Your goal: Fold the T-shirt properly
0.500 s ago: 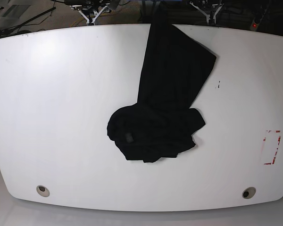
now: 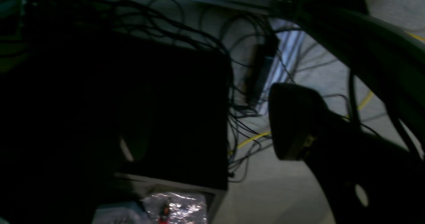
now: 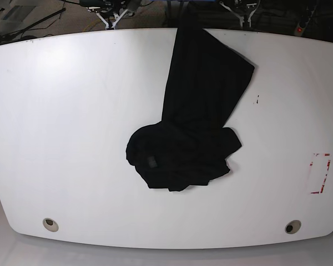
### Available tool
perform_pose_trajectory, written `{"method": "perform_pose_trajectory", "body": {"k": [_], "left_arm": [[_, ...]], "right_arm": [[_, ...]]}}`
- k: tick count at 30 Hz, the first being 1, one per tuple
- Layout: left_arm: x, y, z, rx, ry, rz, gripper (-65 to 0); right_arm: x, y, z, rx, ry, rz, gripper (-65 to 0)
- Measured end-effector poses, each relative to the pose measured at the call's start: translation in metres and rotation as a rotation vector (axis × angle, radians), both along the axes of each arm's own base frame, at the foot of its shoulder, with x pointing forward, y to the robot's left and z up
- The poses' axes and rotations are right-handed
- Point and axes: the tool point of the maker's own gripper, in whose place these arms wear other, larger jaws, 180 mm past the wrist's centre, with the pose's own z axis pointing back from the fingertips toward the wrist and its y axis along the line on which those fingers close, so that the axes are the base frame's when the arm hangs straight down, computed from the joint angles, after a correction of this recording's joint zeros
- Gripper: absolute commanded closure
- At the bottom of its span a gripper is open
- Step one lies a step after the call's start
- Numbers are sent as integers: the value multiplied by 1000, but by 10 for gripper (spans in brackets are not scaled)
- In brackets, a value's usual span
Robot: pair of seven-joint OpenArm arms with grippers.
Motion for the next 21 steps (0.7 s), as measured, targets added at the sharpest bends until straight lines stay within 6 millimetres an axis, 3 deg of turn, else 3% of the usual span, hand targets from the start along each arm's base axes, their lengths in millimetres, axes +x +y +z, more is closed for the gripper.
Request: {"method": "perform_pose_trajectory", "body": {"k": [8,13,16,21], "left_arm": [[1,7,11,29,-106,-26,-493],[-13,4,23,38,-139,-38,-493],[-15,7,38,51,-188,-54,-493],[-26,17,66,85,-246,-86,-493]], "right_arm": [[-12,10,6,25,-29,7,-344],[-23,5,14,-5,-58,17,-344],[-32,-5,21,-20,-71,28,-344],[-43,-1,39,0,-113,49,-344]]}}
